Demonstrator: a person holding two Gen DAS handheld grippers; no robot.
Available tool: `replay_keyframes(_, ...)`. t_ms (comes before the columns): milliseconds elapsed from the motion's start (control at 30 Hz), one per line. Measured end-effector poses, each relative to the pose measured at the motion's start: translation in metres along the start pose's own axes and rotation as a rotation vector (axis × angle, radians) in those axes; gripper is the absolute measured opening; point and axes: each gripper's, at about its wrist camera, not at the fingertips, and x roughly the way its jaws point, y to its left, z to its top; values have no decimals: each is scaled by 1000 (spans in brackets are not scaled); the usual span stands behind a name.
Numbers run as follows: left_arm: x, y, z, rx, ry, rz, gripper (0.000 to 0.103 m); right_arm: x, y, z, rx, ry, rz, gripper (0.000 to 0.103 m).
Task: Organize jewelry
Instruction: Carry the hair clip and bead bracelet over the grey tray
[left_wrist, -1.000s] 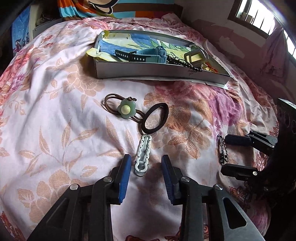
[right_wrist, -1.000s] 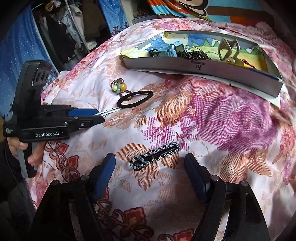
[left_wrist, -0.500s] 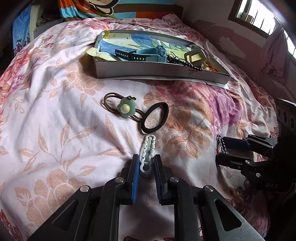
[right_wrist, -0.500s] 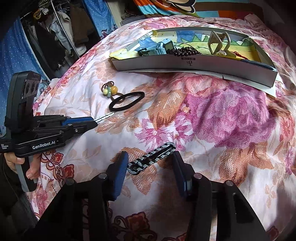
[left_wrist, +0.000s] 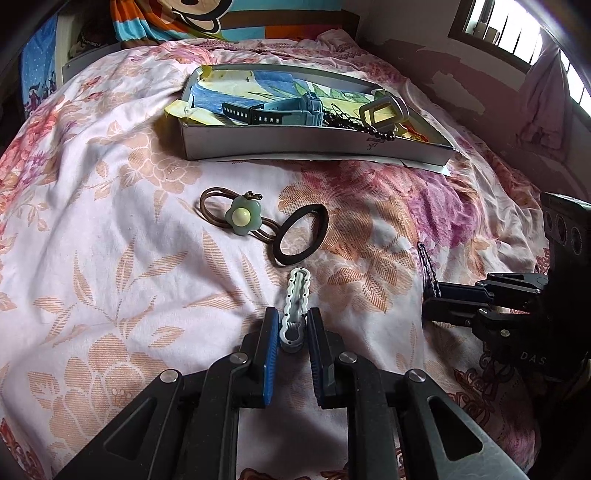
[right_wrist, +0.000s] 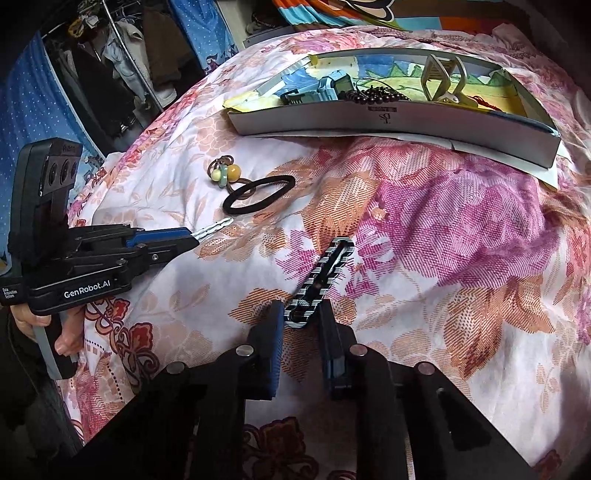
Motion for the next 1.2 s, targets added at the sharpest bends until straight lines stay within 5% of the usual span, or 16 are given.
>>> replay_keyframes(267,-6,0,-1,-1,-35,-4,15,-6,-1,-2,1,-33,-14,16)
replay_keyframes(733,-38,-4,6,-25,-247,-9,15,-35,-4,8,-14,-183,10,16)
replay_keyframes(1200,-25,17,103,-209,-492,1,15,-50,-13,93,-145,-435,-130,16)
